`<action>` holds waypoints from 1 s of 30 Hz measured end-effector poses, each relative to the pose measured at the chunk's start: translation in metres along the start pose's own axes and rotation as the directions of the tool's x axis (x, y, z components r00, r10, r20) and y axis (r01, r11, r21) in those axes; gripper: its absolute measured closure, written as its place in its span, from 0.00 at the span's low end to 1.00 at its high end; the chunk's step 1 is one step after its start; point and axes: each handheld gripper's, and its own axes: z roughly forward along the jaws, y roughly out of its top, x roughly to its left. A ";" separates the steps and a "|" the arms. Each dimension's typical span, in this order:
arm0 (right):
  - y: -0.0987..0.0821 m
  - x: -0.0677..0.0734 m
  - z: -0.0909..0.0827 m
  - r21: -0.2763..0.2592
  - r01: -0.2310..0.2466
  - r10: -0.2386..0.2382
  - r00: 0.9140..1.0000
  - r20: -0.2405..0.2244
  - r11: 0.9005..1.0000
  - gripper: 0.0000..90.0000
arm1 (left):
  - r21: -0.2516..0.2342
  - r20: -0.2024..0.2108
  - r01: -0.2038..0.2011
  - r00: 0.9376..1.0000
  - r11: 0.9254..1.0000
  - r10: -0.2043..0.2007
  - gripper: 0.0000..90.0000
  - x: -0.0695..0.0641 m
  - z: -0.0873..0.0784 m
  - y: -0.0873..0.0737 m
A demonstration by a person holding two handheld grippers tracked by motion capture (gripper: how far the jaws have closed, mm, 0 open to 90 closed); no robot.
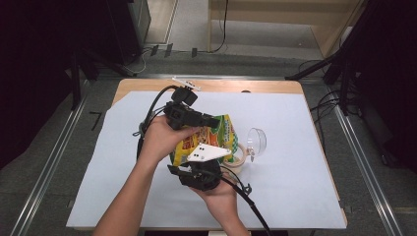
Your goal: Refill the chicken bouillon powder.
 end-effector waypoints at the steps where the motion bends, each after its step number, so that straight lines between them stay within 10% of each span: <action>1: 0.000 0.000 0.000 0.000 0.002 -0.002 1.000 0.000 1.000 0.78 | -0.002 -0.003 -0.001 1.000 1.000 0.001 0.85 -0.001 0.000 0.000; 30: 0.004 -0.003 0.007 0.003 0.001 -0.001 1.000 0.000 1.000 0.78 | 0.020 -0.004 0.003 1.000 1.000 -0.003 0.86 0.002 0.001 0.004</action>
